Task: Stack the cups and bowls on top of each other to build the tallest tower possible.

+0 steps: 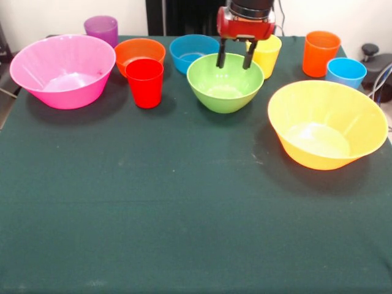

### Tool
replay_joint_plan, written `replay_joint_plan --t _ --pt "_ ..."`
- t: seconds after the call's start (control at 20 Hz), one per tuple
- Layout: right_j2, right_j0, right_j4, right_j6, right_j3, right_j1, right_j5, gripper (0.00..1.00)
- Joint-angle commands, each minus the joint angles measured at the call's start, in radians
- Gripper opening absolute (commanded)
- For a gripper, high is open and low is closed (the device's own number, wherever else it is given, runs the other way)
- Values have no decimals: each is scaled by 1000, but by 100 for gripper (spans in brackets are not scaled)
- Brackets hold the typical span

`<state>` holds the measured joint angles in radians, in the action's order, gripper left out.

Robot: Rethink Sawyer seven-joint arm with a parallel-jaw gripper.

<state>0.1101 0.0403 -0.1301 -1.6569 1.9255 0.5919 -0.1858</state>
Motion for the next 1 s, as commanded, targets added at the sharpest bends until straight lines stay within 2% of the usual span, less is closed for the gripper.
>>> replay_joint_plan --t 0.05,0.55,1.0 --pt "-74 -14 43 -129 -110 -70 -106 100" --pt "-44 -68 73 -145 -197 -108 -178 100" --pt "-7 -141 118 -187 -225 -119 -205 100"
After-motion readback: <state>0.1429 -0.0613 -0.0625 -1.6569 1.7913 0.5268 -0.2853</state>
